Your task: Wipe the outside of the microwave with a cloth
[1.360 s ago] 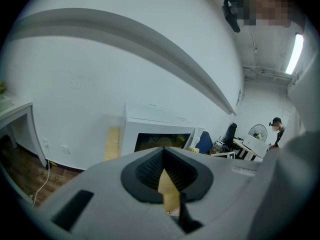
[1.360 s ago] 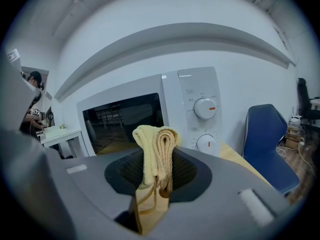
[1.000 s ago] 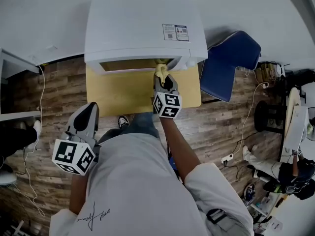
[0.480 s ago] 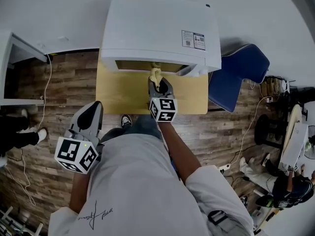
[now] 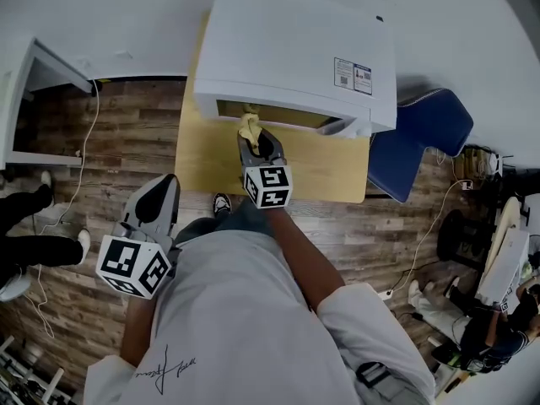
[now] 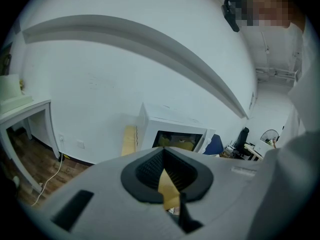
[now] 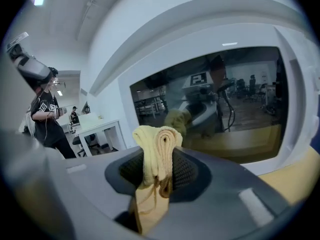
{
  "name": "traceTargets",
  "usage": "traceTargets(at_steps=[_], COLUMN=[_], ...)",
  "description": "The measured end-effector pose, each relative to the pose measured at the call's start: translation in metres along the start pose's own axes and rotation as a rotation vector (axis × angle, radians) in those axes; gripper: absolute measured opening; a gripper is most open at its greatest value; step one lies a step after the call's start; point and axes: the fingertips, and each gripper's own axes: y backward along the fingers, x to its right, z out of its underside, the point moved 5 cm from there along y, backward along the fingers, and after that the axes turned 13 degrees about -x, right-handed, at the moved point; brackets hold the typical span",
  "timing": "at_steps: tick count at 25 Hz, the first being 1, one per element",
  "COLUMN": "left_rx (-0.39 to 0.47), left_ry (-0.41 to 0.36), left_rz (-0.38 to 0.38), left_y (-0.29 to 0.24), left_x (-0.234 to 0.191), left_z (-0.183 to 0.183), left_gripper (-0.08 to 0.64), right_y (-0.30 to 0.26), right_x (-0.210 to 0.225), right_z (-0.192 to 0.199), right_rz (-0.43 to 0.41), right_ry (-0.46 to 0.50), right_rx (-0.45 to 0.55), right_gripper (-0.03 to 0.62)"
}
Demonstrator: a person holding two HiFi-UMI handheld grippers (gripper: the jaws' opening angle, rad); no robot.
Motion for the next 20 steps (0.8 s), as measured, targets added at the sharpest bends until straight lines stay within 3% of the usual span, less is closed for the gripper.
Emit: traceTargets(at_steps=[9, 20], left_rx=[0.000, 0.005], left_ry=[0.031, 0.076], left_rz=[-0.049, -0.100], left_y=[0.011, 0.022], left_x=[-0.008, -0.015], left_z=[0.009, 0.017], left_gripper=[-0.008, -0.008], right_y=[-0.033, -0.059], right_x=[-0.050, -0.092], right_z=[-0.007, -0.011], right_rz=[-0.141, -0.238], right_ry=[0.077, 0.117], right_rx=[-0.023, -0.049], right_gripper=[0.118, 0.118])
